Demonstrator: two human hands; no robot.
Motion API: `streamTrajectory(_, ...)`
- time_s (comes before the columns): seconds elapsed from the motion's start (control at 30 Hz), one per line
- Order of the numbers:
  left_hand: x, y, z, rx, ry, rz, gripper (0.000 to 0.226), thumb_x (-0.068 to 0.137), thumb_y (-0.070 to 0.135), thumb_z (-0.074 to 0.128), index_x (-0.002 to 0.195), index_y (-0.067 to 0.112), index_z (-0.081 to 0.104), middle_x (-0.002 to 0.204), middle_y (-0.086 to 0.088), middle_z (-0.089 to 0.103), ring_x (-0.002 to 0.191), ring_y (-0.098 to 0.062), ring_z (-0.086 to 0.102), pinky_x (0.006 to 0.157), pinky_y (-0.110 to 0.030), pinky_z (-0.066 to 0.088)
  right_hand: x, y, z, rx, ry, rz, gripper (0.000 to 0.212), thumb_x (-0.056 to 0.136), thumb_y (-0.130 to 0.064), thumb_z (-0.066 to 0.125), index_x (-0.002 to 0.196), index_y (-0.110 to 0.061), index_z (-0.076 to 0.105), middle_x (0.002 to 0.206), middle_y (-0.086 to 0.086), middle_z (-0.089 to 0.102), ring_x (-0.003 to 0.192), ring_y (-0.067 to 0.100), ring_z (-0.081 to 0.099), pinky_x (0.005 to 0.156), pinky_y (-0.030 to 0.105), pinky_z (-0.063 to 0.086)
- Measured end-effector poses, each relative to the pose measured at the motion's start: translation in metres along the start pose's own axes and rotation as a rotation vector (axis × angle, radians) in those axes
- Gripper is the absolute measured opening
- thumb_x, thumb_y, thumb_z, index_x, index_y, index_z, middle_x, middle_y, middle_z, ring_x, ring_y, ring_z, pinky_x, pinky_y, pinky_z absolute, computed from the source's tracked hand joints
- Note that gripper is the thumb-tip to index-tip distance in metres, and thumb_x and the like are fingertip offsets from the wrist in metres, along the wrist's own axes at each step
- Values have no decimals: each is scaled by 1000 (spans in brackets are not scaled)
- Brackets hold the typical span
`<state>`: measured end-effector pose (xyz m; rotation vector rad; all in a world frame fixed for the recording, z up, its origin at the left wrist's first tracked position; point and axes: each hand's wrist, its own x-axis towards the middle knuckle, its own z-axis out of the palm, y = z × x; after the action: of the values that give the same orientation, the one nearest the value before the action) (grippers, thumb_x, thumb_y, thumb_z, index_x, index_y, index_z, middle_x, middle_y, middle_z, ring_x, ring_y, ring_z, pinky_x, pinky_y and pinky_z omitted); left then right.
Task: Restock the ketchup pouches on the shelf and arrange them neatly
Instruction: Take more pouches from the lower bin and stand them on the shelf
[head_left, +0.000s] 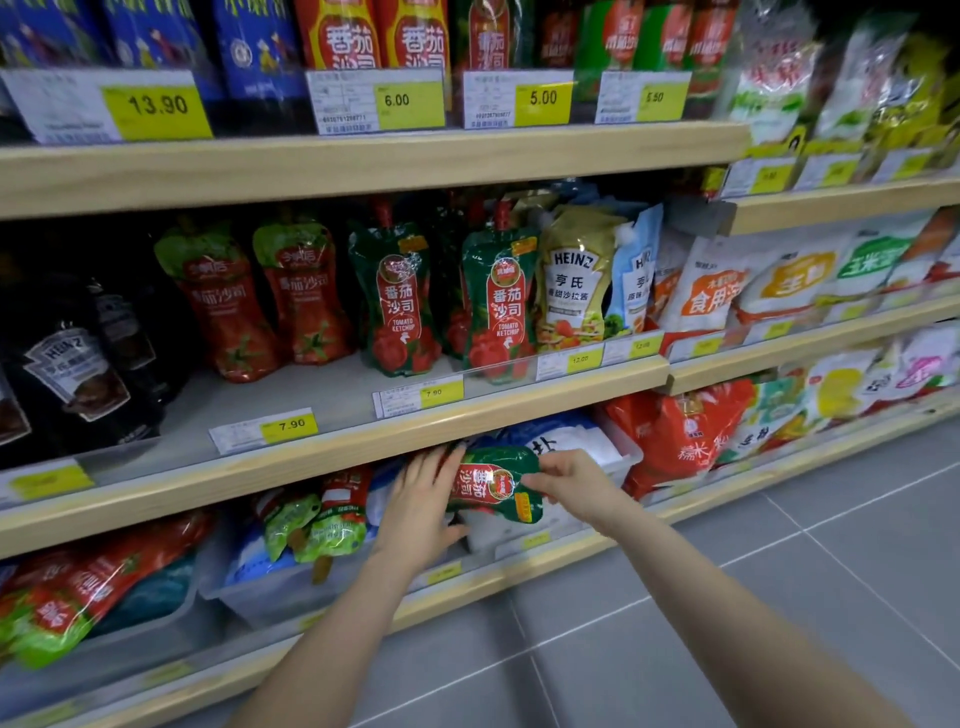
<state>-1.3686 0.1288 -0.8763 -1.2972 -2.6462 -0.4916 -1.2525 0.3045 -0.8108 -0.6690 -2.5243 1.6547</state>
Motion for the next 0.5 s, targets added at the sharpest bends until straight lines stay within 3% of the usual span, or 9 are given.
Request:
streamTrajectory(0.17, 19, 12, -14, -196, -9, -9, 95, 58, 41, 81, 139, 27, 33, 132, 1, 46, 119, -21, 42, 99, -39, 38, -11, -44, -50, -364, -84, -205, 20, 88, -14, 60, 94, 3, 68, 91, 20, 70, 71, 21, 60, 68, 32, 49)
streamTrajectory(0.33, 27, 34, -14, -567, -271, -82, 78, 55, 30, 87, 124, 21, 51, 118, 4, 61, 108, -11, 57, 90, -28, 48, -14, -79, -69, -558, -186, -323, 10, 84, -13, 64, 89, -8, 71, 74, -5, 64, 65, 0, 55, 58, 18, 43)
streamTrajectory(0.43, 24, 52, -7, -640, -355, -132, 54, 54, 32, 86, 99, 30, 57, 95, 12, 66, 93, -6, 63, 71, -13, 46, -12, -81, -66, -544, -172, -323, 12, 81, -13, 68, 92, -11, 70, 85, 1, 66, 77, 9, 58, 63, 18, 48)
streamTrajectory(0.5, 22, 61, -4, -705, -330, -176, 50, 52, 36, 85, 93, 34, 57, 90, 15, 65, 86, 0, 62, 67, -10, 44, -13, -74, -62, -315, -9, -348, 20, 77, -11, 72, 96, -11, 68, 89, 8, 67, 80, 13, 60, 68, 20, 52)
